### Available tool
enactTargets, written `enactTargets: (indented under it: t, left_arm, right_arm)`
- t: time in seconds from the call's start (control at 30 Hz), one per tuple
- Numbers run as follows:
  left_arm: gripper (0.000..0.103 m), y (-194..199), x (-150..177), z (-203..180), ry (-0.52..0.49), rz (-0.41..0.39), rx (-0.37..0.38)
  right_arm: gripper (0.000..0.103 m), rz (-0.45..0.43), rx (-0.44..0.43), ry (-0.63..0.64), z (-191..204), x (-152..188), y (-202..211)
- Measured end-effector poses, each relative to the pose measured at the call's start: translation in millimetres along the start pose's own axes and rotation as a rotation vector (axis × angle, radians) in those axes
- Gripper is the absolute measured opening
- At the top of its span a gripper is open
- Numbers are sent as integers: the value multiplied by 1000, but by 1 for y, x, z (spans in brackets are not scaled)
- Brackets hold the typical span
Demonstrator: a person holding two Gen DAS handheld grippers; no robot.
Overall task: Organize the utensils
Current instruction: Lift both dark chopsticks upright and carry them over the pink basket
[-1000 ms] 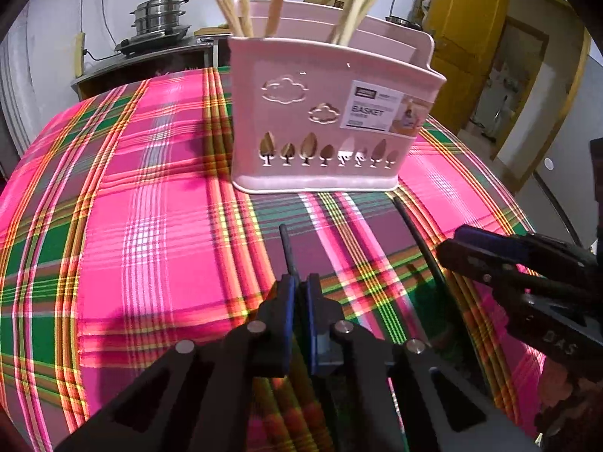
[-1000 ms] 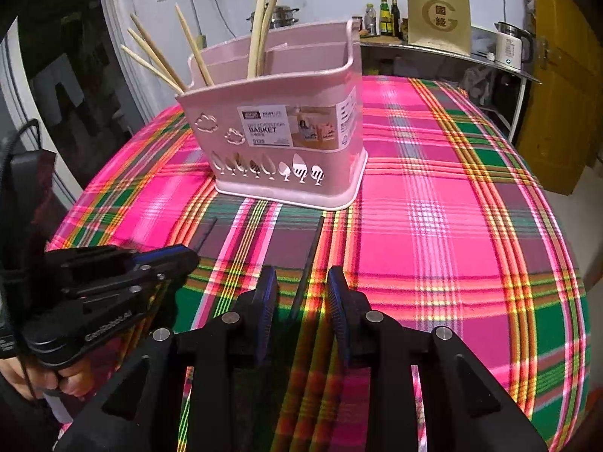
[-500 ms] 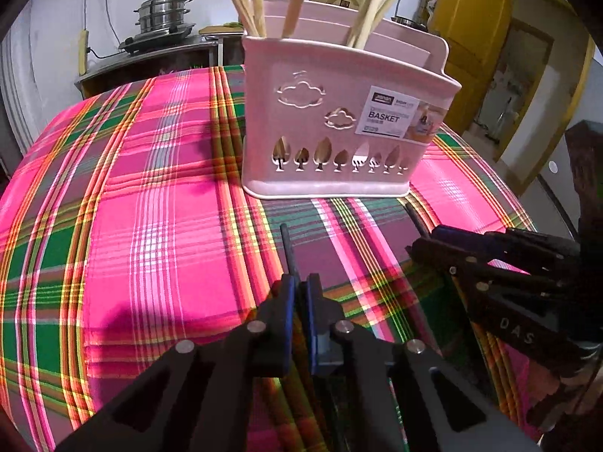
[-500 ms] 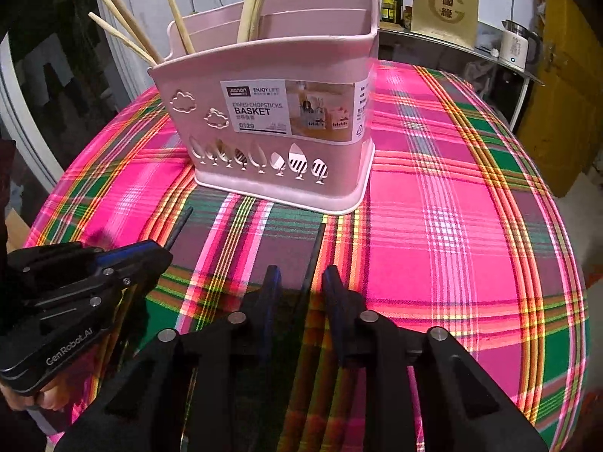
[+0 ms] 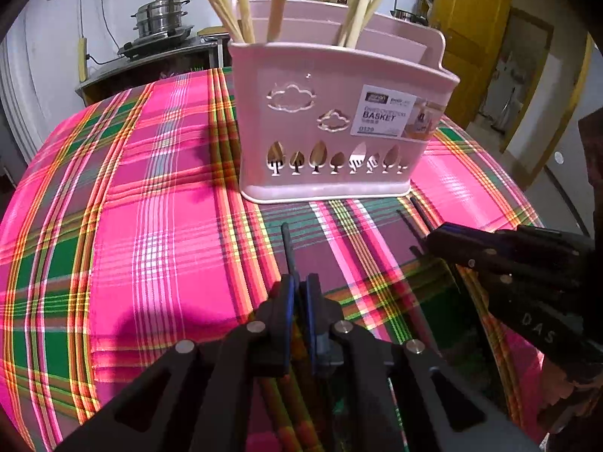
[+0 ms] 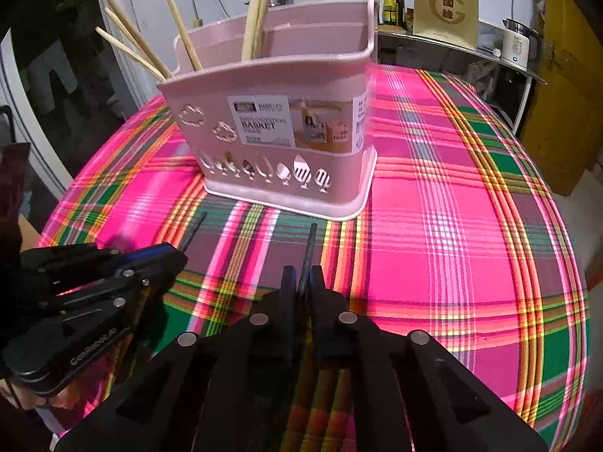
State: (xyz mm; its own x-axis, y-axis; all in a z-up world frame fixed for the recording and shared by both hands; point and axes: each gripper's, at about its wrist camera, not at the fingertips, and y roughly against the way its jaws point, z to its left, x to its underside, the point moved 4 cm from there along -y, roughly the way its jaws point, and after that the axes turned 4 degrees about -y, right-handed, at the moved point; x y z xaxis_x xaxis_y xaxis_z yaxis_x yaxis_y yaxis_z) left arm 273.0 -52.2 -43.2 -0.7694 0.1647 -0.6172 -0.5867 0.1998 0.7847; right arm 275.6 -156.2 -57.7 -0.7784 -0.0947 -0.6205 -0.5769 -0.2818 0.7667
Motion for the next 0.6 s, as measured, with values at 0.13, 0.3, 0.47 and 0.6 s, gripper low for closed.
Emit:
enactTargets:
  t: [0.13,0.3,0.47,0.6]
  left_arm:
    - [6,17,-6,-2,-2,-37,15]
    - [6,50,-21,-4,-8,-102,42]
    - [5,88,-35,-6,-18,-173,61]
    - [5,114,-46,-6,-27,-223,70]
  right_arm:
    - [7,-36,-23,-6,1,-8,16]
    - [6,-99,-47,-3,5,-20,45]
    - [5,-171,-68,10,13,-30,81]
    - [5,-233,-83,22,21,-39,111]
